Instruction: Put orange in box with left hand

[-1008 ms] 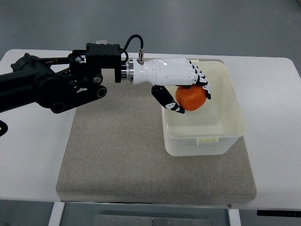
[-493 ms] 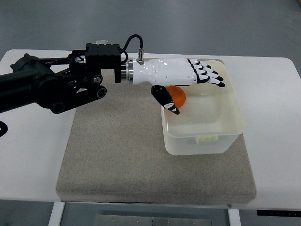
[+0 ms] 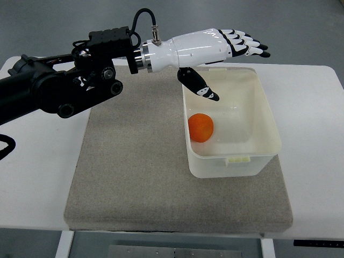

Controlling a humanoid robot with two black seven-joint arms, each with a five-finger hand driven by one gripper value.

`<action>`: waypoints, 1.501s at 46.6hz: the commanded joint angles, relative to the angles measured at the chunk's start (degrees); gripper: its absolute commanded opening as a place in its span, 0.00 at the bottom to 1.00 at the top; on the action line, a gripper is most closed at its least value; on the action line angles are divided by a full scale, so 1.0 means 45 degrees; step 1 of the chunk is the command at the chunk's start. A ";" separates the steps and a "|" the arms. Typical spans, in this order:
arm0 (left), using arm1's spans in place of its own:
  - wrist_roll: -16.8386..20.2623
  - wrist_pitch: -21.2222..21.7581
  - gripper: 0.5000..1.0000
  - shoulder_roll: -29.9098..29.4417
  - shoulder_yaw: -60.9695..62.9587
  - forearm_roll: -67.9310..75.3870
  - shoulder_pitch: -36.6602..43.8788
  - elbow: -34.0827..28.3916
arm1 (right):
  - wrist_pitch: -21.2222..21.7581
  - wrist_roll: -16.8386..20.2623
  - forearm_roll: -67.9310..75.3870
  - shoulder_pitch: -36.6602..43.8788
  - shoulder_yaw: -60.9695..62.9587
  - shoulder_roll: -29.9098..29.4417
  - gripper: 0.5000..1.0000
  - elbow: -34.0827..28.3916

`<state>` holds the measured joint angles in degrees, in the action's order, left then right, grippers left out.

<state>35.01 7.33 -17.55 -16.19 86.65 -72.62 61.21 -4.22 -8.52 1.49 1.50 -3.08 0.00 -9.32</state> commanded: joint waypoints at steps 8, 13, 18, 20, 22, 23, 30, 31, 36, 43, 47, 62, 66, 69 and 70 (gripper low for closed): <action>-0.0002 -0.0007 0.95 -0.0085 -0.0074 -0.0096 0.0006 -0.1705 | 0.0000 0.0000 0.0000 -0.0001 0.0000 0.0000 0.85 0.0000; -0.0002 -0.0007 0.95 -0.0085 -0.0054 -0.0564 0.0006 -0.2643 | 0.0000 0.0000 0.0000 -0.0001 0.0000 0.0000 0.85 0.0000; -0.0002 -0.0007 0.95 -0.0085 -0.0054 -0.1091 -0.0014 -0.3366 | 0.0000 0.0000 0.0000 -0.0001 0.0000 0.0000 0.85 0.0000; -0.0002 -0.0007 0.95 -0.0085 -0.0035 -0.1248 -0.0014 -0.3659 | 0.0000 0.0000 0.0000 -0.0001 0.0000 0.0000 0.85 0.0000; -0.0002 -0.0007 0.95 -0.0085 -0.0054 -0.1384 -0.0014 -0.3932 | 0.0000 0.0000 0.0000 -0.0001 0.0000 0.0000 0.85 0.0000; -0.0002 -0.0007 0.95 -0.0104 -0.0054 -0.1424 -0.0014 -0.4108 | 0.0000 0.0000 0.0000 -0.0001 0.0000 0.0000 0.85 0.0000; -0.0002 -0.0007 0.95 -0.0085 -0.0035 -0.1892 -0.0014 -0.5358 | 0.0000 0.0000 0.0000 -0.0001 0.0000 0.0000 0.85 0.0000; -0.0002 -0.0007 0.95 -0.0085 -0.0035 -0.2028 0.0006 -0.5533 | 0.0000 0.0000 0.0000 -0.0001 0.0000 0.0000 0.85 0.0000; -0.0002 -0.0007 0.95 -0.0085 0.0141 -0.2907 0.0006 -0.6548 | 0.0000 0.0000 0.0000 -0.0001 0.0000 0.0000 0.85 0.0000; -0.0002 -0.0104 0.95 -0.0065 0.0180 -0.4079 0.0181 -0.7994 | 0.0000 0.0000 0.0000 -0.0001 0.0000 0.0000 0.85 0.0000; -0.0002 -0.0085 0.95 -0.0007 0.0160 -0.4801 0.0299 -0.8561 | 0.0000 0.0000 0.0000 -0.0001 0.0000 0.0000 0.85 0.0000; -0.1117 -0.0825 0.95 0.0052 0.0121 -0.8999 0.0338 -0.8895 | 0.0000 0.0000 0.0000 -0.0001 0.0000 0.0000 0.85 0.0000; -0.1744 -0.1743 0.92 0.0207 0.0102 -1.0677 0.0551 -0.8914 | 0.0000 0.0000 0.0000 -0.0001 0.0000 0.0000 0.85 0.0000; -0.1823 -0.2310 0.92 0.0403 0.0102 -1.2239 0.0864 -0.8953 | 0.0000 0.0000 0.0000 -0.0001 0.0000 0.0000 0.85 0.0000; -0.1823 -0.2524 0.92 0.0404 0.0005 -1.2766 0.0942 -0.8953 | 0.0000 0.0000 0.0000 -0.0001 0.0000 0.0000 0.85 0.0000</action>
<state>27.10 -1.44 -16.24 -15.75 36.46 -69.63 21.03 -4.22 -8.53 1.49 1.49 -3.08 0.00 -9.32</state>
